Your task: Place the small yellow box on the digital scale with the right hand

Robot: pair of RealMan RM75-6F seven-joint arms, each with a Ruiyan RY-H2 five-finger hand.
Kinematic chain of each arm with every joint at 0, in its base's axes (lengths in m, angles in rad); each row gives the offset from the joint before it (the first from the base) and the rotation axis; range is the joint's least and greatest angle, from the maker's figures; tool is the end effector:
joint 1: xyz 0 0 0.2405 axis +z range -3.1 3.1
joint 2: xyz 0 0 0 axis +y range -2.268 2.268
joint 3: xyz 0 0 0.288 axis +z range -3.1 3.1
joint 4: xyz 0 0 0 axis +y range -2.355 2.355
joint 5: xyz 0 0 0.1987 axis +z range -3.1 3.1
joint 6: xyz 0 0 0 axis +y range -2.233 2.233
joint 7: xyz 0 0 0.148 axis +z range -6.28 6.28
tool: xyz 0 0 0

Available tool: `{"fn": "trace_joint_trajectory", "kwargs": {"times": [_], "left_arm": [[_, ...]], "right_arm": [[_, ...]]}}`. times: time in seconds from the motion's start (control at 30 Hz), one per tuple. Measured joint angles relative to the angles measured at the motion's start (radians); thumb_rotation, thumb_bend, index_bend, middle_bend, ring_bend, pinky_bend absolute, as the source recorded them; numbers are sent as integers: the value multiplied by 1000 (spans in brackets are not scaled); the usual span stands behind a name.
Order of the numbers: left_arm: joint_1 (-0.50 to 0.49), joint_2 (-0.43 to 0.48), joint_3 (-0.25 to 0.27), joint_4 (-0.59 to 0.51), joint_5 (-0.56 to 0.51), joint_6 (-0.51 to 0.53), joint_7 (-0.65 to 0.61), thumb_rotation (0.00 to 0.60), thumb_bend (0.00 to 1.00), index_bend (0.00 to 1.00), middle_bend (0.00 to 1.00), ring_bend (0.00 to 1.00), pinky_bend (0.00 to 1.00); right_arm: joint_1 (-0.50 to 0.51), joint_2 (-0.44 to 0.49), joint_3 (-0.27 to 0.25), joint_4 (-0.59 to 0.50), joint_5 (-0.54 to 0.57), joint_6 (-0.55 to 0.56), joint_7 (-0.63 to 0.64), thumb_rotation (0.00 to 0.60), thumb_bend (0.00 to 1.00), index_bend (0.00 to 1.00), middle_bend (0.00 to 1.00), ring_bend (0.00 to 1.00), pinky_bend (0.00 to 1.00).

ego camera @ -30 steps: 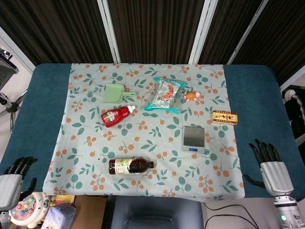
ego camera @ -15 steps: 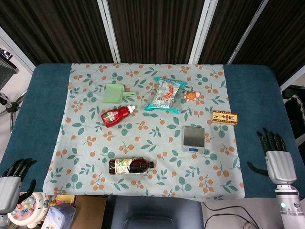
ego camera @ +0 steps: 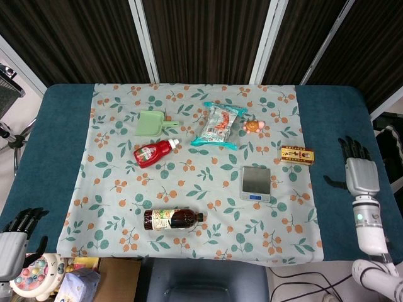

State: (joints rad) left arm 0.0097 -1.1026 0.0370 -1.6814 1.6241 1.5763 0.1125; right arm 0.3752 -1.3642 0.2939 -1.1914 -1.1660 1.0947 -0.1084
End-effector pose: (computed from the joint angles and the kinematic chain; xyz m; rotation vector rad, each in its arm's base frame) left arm -0.3226 0.1373 0.1776 -1.4493 -0.8660 -0.8616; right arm -0.3644 -0.3390 0.1500 1.2832 -0.8889 0.7380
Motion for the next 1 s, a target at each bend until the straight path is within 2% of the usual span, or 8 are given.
{"fn": "trace_joint_trajectory", "kwargs": {"times": [0.13,0.33,0.73,1.0], "left_arm": [[3,0,1,3,2,4,-4,600,436,237,194,159,368],[13,1,10,0,10,13,-2,600,435,239,194,158,368],[20,4,15,9,10,16,-23,600,435,239,193,159,368],[6,7,1,2,-10,-6,-22,600,435,239,193,159,368]], "right_arm": [[92,-72,27,150,40,-94,-4,600,310,190,168,114,231],[188,-165,38,313,78,-223,1,600,311,229,207,153,261],[301,-351,33,632,109,-359,15,600,313,316,285,231,320],[351,-442,23,787,100,-460,60,600,313,346,310,261,343]]}}
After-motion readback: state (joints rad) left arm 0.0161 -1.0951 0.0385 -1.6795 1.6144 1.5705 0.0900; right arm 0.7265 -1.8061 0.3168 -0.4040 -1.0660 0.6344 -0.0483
